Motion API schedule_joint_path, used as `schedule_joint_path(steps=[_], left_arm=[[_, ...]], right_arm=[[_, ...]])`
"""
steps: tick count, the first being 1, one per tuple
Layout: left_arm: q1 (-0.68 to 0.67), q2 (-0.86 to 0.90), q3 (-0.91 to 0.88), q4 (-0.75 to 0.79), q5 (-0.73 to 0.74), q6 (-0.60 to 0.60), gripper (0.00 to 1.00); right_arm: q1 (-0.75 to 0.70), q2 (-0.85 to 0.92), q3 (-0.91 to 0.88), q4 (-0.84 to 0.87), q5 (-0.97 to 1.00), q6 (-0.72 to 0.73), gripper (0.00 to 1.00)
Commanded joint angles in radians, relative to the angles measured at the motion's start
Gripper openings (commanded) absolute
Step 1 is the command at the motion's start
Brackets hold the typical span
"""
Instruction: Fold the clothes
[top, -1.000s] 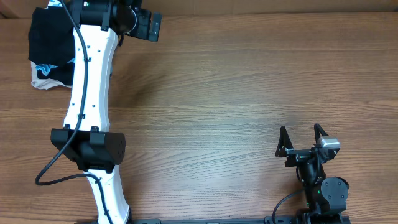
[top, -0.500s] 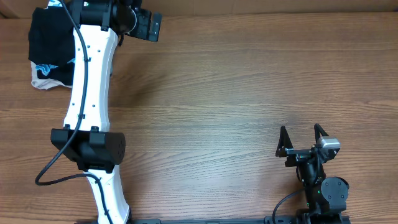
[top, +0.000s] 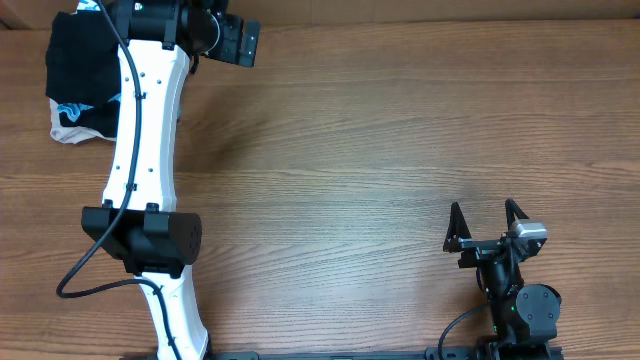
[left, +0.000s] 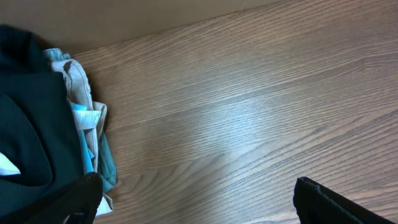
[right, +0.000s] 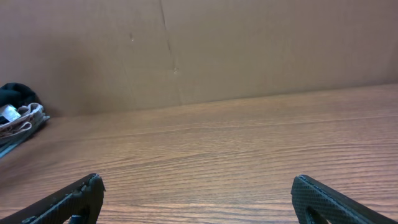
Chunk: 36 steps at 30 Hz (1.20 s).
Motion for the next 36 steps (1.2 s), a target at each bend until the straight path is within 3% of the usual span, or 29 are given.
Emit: schedule_joint_path(steps=[1,11,21,30,36], left_arm=[[-0.007,-0.018,0.02,0.0,-0.008,-0.021,1.0],[-0.038,-0.056,0.02,0.0,-0.011,-0.021,1.0],[-0.172,-0.291,0.02,-0.018,-0.041,-0.021,1.0],[-0.186,-0.479,0.02,-0.333,-0.066,-0.021,1.0],[-0.19,-0.488,0.02,-0.391,-0.03,-0.021,1.0]], right_arm=[[0.006,-0.01,-0.011,0.007,0.01,0.0,1.0],[0.006,-0.01,-0.011,0.007,0.01,0.0,1.0],[0.006,-0.01,-0.011,0.007,0.01,0.0,1.0],[0.006,-0.01,-0.011,0.007,0.01,0.0,1.0],[0.006,-0.01,-0.011,0.006,0.01,0.0,1.0]])
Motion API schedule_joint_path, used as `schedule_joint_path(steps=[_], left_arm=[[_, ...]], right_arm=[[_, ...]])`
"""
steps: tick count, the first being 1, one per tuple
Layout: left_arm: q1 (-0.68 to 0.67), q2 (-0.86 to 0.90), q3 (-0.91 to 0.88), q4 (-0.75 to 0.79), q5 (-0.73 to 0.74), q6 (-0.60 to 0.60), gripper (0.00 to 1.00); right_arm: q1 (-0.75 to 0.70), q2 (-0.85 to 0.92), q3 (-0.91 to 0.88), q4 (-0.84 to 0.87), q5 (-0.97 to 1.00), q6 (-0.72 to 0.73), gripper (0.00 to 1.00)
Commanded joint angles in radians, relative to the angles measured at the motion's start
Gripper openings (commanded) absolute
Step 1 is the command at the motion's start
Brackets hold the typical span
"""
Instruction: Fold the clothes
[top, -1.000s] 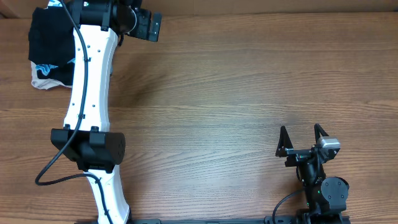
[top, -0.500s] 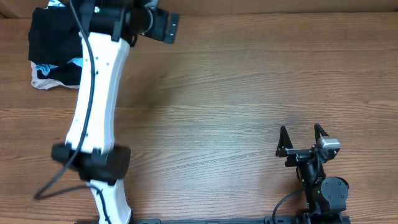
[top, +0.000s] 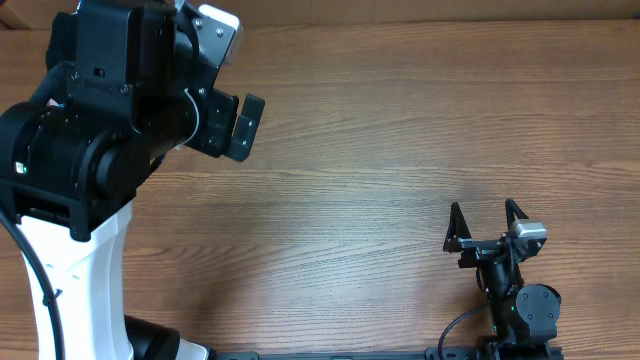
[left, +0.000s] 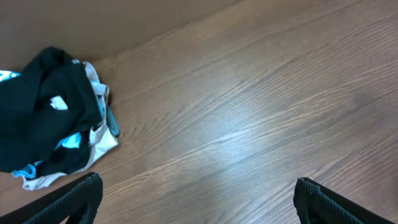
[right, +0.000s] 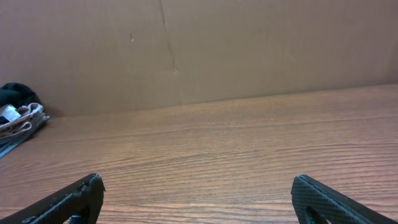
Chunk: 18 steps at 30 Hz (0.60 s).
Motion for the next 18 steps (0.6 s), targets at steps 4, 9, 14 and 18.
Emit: schedule_joint_path(steps=[4,9,14,18], left_arm=[[-0.001,-0.026,-0.048,0.081,0.056,-0.022,1.0],[0.001,-0.202,-0.407,0.399,0.068,-0.022,1.0],[0.029,-0.435,-0.88,0.741,0.092,-0.032,1.0],[0.081,-0.646,-1.271,0.981,0.11,-0.1,1.0]], right_arm=[[0.006,-0.01,-0.011,0.007,0.01,0.0,1.0],[0.006,-0.01,-0.011,0.007,0.01,0.0,1.0],[0.006,-0.01,-0.011,0.007,0.01,0.0,1.0],[0.006,-0.01,-0.011,0.007,0.01,0.0,1.0]])
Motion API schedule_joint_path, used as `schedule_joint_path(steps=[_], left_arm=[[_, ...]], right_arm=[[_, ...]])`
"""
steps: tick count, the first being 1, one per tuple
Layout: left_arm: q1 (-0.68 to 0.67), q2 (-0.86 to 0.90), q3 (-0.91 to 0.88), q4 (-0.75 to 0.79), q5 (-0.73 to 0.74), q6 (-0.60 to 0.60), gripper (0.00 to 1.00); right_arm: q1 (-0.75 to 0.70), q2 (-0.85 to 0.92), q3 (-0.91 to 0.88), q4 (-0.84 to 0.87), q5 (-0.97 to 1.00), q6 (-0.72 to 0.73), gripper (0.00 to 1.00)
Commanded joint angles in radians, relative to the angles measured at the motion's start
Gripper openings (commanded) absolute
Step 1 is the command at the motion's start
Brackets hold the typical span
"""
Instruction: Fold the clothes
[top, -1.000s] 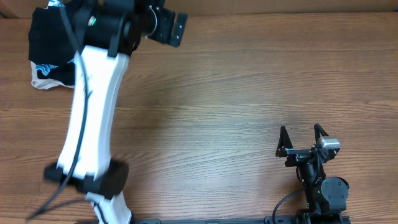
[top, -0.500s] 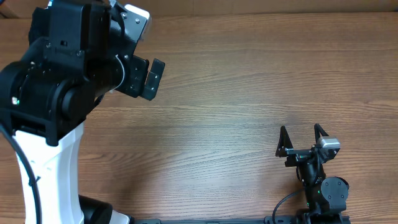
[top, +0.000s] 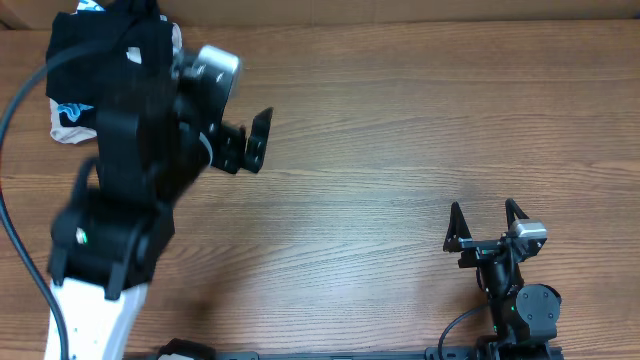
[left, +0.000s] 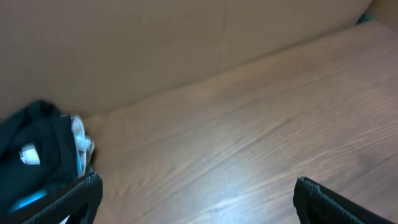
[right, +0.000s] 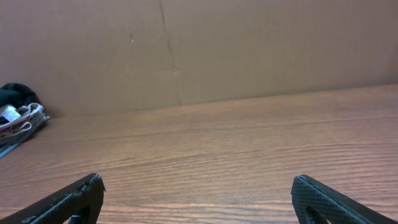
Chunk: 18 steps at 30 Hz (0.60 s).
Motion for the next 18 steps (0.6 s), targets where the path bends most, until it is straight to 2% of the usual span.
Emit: schedule_joint_path(steps=[1,8,12,18], left_arm=[[0.053,-0.188,-0.315,0.156,0.038,-0.085,1.0],[0.137,-0.526,-0.789,0.507,0.037,-0.13,1.0],[0.187,-0.689,-0.978,0.684,0.037,-0.134,1.0],[0.251,-0.892,-1.159,0.784,0.034,-0.166,1.0]], right_arm=[[0.006,-0.008,-0.011,0.007,0.01,0.0,1.0],[0.006,-0.008,-0.011,0.007,0.01,0.0,1.0],[0.006,-0.008,-0.011,0.007,0.01,0.0,1.0],[0.006,-0.008,-0.011,0.007,0.01,0.0,1.0]])
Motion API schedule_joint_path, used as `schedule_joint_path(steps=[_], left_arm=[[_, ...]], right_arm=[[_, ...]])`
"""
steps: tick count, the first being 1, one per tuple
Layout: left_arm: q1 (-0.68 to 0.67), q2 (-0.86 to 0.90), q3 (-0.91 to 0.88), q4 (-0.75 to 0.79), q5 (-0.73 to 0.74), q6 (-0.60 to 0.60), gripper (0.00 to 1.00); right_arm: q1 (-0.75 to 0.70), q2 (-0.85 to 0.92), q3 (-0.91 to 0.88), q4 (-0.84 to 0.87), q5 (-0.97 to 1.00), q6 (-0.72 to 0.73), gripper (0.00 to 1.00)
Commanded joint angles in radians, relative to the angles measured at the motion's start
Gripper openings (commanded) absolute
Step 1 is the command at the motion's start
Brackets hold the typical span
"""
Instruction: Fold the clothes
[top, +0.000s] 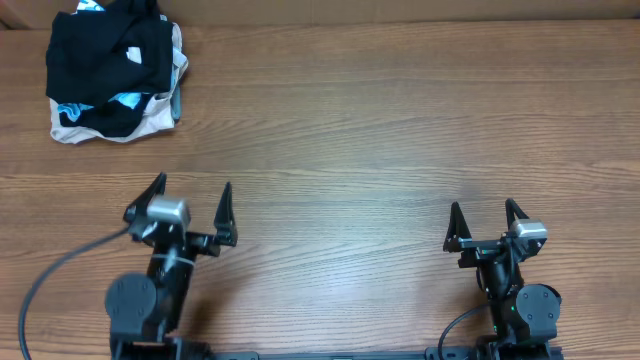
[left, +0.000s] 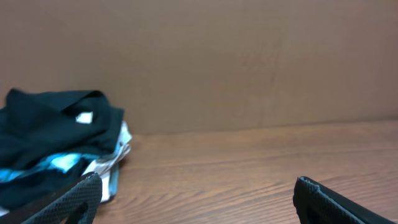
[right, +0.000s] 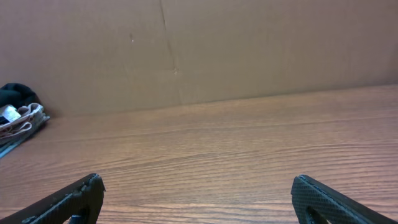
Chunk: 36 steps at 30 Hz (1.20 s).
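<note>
A heap of clothes, black on top with pale blue and white underneath, lies at the table's far left corner. The left wrist view has the heap at its left side, and the right wrist view shows it far off at the left edge. My left gripper rests near the front left, open and empty, well short of the heap. My right gripper sits open and empty at the front right.
The wooden table stretches between the arms and the heap. A brown cardboard wall stands along the far edge.
The left arm has drawn back from beside the heap at mid left to a folded rest at the front left, gripper open. The heap lies uncovered. My right arm has not moved.
My left arm was stretched to the far left corner with its open gripper beside the heap. Then the gripper stood higher and nearer the middle, then lower at mid left. Now it rests at the front. The clothes kept their place; the right arm stayed still.
</note>
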Motion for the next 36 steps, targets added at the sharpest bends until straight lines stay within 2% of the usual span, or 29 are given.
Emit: schedule_joint_path(steps=[1,6,12,18,23,28,36], left_arm=[[0.04,-0.108,-0.089,0.027,0.005,-0.039,1.0],[0.052,-0.187,-0.15,0.056,-0.029,-0.039,1.0],[0.052,-0.257,-0.253,0.172,-0.053,-0.039,1.0],[0.052,-0.319,-0.329,0.183,-0.053,-0.039,1.0],[0.052,-0.319,-0.341,0.116,-0.053,-0.039,1.0],[0.052,-0.319,-0.341,-0.058,-0.054,-0.036,1.0],[0.051,-0.318,-0.341,-0.056,-0.057,-0.039,1.0]], right_arm=[[0.006,-0.008,-0.011,0.007,0.01,0.0,1.0],[0.006,-0.008,-0.011,0.007,0.01,0.0,1.0],[0.006,-0.008,-0.011,0.007,0.01,0.0,1.0],[0.006,-0.008,-0.011,0.007,0.01,0.0,1.0],[0.006,-0.008,-0.011,0.007,0.01,0.0,1.0],[0.006,-0.008,-0.011,0.007,0.01,0.0,1.0],[0.006,-0.008,-0.011,0.007,0.01,0.0,1.0]])
